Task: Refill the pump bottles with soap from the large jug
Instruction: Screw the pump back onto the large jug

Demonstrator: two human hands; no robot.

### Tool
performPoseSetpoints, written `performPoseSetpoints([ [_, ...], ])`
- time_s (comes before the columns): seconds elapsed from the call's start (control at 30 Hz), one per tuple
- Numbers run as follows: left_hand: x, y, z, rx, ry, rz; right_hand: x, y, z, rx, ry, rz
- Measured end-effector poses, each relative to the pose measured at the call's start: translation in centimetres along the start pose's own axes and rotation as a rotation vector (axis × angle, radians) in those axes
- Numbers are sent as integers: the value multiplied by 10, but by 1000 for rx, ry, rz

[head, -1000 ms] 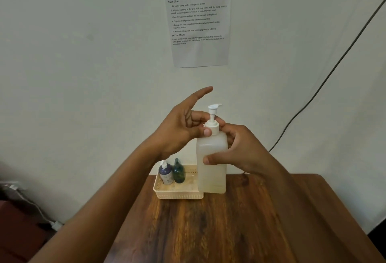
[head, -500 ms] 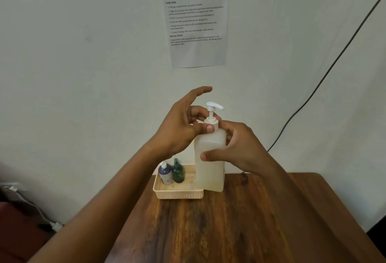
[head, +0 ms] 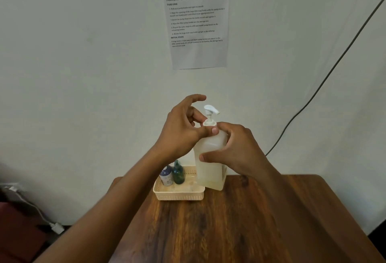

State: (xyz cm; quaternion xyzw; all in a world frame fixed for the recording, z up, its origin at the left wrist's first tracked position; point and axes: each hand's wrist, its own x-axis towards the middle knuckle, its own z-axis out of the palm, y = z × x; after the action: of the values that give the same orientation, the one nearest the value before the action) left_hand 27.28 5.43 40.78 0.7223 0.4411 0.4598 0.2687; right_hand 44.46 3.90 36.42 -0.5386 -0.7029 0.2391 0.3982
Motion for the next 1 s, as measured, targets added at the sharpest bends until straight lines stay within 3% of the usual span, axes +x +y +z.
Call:
performPoseSetpoints([
  [0.13,0,-9,0,-57,-74,9,0,8,3,-4,-22,0],
  [0.3,1,-25,10,-33,-49,42,1,17,6,-61,22,8],
  [1.0,10,-178,88,707,-156,103,40,151,12,-97,209,210],
])
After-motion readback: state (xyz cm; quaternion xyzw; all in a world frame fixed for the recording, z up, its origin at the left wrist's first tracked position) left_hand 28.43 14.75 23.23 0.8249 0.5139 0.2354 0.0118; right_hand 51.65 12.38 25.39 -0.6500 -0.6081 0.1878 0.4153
